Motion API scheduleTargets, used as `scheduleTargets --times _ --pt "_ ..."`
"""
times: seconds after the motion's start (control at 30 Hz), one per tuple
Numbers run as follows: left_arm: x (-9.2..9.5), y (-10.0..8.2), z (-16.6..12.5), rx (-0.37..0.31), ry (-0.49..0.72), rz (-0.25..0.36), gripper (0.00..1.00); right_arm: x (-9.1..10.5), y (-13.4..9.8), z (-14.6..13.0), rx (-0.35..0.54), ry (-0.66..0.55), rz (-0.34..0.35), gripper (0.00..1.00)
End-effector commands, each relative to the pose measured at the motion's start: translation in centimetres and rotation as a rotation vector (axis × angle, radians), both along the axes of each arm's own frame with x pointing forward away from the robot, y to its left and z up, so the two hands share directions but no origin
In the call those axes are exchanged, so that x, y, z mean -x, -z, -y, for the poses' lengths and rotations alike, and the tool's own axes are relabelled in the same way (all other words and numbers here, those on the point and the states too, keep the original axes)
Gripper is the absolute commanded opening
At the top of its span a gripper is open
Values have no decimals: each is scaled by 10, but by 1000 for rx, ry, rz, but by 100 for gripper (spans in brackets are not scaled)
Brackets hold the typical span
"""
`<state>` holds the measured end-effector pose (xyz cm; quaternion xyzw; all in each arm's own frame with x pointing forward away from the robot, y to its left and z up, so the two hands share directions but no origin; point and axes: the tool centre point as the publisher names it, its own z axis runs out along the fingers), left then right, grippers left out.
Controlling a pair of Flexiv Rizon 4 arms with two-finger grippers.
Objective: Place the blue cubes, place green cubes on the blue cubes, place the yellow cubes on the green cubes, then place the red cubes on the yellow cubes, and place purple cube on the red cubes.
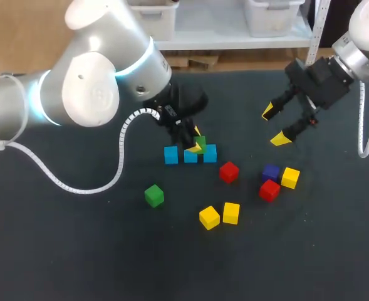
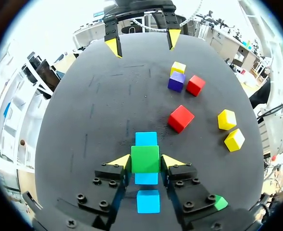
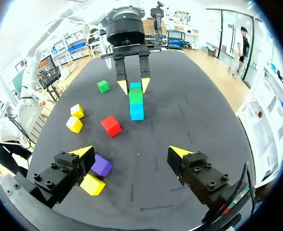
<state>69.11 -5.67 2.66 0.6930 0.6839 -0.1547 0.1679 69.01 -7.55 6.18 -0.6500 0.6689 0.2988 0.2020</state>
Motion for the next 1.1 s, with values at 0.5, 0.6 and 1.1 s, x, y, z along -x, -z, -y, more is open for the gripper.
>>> scheduleTargets --times 0.5,0.6,1.1 --pt "-3 0 -1 6 4 -6 51 -1 0 0 -2 -2 0 100" --pt "-3 0 -1 9 5 -6 45 -1 0 0 -2 -2 0 100" --pt "-3 1 1 8 9 -10 33 -1 0 0 -2 -2 0 100"
